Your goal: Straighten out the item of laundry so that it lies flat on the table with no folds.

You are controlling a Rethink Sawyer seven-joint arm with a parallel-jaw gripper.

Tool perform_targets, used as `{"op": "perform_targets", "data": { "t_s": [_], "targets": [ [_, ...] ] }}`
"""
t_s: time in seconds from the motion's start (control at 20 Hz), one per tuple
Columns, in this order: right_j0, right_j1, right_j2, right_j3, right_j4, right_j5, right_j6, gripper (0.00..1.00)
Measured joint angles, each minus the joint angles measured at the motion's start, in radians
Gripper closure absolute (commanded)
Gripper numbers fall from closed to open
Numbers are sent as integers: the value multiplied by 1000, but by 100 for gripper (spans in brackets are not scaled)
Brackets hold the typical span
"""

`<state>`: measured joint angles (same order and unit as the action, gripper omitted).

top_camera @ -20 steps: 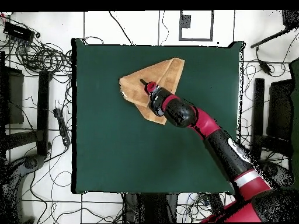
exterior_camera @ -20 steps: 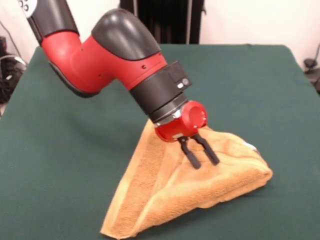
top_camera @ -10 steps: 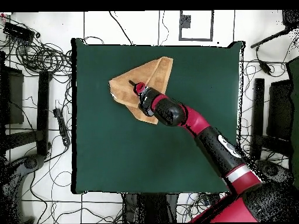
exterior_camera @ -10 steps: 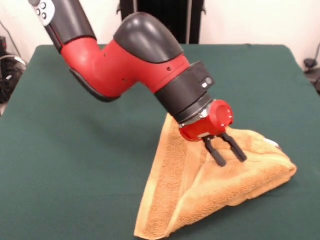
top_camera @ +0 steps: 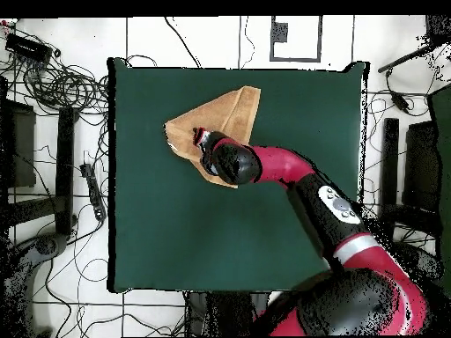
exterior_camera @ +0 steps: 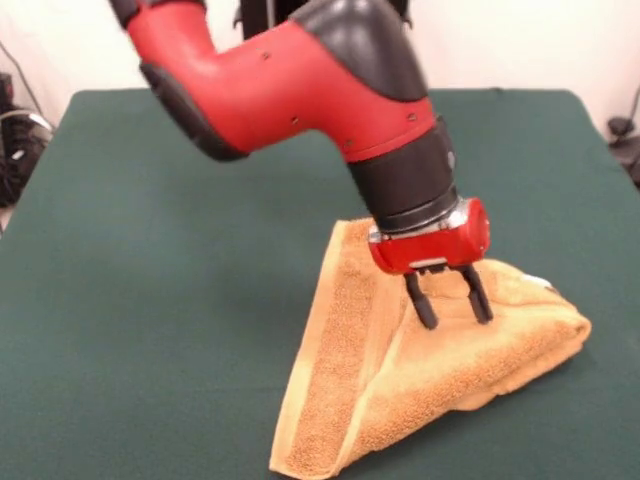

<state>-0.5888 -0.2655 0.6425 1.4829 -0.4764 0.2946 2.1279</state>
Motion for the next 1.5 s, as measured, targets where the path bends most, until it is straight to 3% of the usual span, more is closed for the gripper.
{"op": "perform_targets", "data": {
  "t_s": [0.15, 0.35, 0.7, 1.25, 1.5],
  "targets": [
    [122, -61, -122, -50, 1, 75, 0, 0],
    [201, -101, -240, -95, 28, 221, 0, 0],
    [189, -110, -379, -132, 52, 363, 0, 0],
    [171, -109, -515, -188, 61, 382, 0, 0],
    [149, -109, -514, -186, 88, 382, 0, 0]
  ]
}}
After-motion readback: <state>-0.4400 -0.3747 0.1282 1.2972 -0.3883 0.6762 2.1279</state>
